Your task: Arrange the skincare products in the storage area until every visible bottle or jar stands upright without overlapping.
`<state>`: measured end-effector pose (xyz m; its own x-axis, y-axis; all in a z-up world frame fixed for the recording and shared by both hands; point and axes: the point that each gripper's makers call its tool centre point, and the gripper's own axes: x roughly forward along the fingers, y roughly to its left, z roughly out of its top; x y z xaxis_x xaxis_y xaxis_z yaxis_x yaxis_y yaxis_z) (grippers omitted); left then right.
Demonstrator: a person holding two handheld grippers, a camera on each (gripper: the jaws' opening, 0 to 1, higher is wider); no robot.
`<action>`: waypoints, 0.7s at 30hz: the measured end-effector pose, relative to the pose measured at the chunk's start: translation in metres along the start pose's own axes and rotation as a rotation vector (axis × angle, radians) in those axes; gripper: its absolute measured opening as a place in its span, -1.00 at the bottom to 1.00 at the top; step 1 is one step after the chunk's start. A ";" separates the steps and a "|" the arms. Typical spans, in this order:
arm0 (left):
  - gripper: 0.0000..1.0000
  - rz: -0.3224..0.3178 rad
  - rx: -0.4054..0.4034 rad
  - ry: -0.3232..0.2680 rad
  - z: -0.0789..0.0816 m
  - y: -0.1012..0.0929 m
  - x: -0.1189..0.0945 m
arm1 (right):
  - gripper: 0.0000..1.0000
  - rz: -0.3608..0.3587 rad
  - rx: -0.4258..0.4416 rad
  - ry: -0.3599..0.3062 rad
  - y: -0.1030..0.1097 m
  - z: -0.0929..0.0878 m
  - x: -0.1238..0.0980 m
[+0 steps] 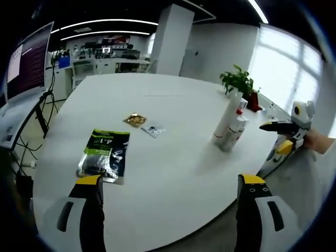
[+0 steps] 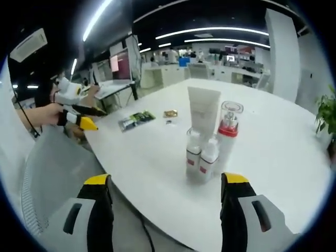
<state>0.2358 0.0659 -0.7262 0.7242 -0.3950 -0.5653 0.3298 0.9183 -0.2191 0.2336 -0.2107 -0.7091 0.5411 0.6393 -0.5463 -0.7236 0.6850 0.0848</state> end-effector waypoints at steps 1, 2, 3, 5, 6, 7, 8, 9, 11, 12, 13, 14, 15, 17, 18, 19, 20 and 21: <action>0.98 0.002 0.007 0.011 -0.001 0.003 0.002 | 0.68 -0.001 0.000 0.004 0.000 -0.001 0.000; 0.98 0.003 0.011 0.021 -0.003 0.007 0.003 | 0.68 -0.002 -0.002 0.005 0.000 -0.001 0.000; 0.98 0.005 0.012 0.026 -0.004 0.010 0.005 | 0.67 -0.001 -0.002 0.006 0.000 -0.001 0.000; 0.97 0.008 0.009 0.031 -0.003 0.013 0.006 | 0.67 0.001 0.001 0.012 0.000 -0.002 0.000; 0.97 0.012 0.005 0.031 -0.004 0.021 0.007 | 0.67 0.002 0.000 0.016 0.000 -0.003 0.001; 0.96 0.015 0.002 0.032 -0.003 0.024 0.008 | 0.67 0.003 0.000 0.018 0.000 -0.003 0.001; 0.95 0.024 -0.002 0.037 -0.003 0.030 0.010 | 0.67 0.004 -0.001 0.023 0.000 -0.004 0.001; 0.94 0.028 -0.004 0.041 -0.003 0.033 0.011 | 0.67 0.004 -0.002 0.026 0.001 -0.004 0.001; 0.93 0.038 -0.015 0.051 -0.005 0.041 0.013 | 0.67 0.006 0.000 0.031 0.001 -0.005 0.002; 0.93 0.044 -0.018 0.052 -0.003 0.043 0.014 | 0.67 0.007 0.000 0.034 0.001 -0.005 0.002; 0.93 0.046 -0.016 0.053 -0.002 0.045 0.015 | 0.67 0.008 0.000 0.038 0.001 -0.006 0.003; 0.92 0.058 -0.010 0.062 -0.002 0.053 0.016 | 0.67 0.009 -0.001 0.045 0.001 -0.008 0.003; 0.92 0.065 -0.006 0.066 -0.002 0.057 0.017 | 0.67 0.007 -0.003 0.049 0.001 -0.008 0.004; 0.88 0.086 0.000 0.075 -0.002 0.065 0.019 | 0.67 0.006 -0.004 0.055 0.001 -0.009 0.004; 0.87 0.085 -0.004 0.085 -0.003 0.069 0.022 | 0.67 0.006 -0.004 0.058 0.001 -0.010 0.004; 0.87 0.084 -0.013 0.106 -0.006 0.074 0.024 | 0.67 0.006 -0.002 0.064 0.000 -0.011 0.004; 0.89 0.088 -0.012 0.116 -0.006 0.079 0.028 | 0.67 0.005 -0.001 0.067 0.000 -0.012 0.005; 0.90 0.092 -0.003 0.128 -0.007 0.082 0.030 | 0.67 0.003 0.000 0.069 0.000 -0.012 0.004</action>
<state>0.2801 0.1296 -0.7669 0.6681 -0.3029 -0.6797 0.2640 0.9505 -0.1640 0.2309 -0.2121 -0.7215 0.5078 0.6157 -0.6025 -0.7252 0.6831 0.0869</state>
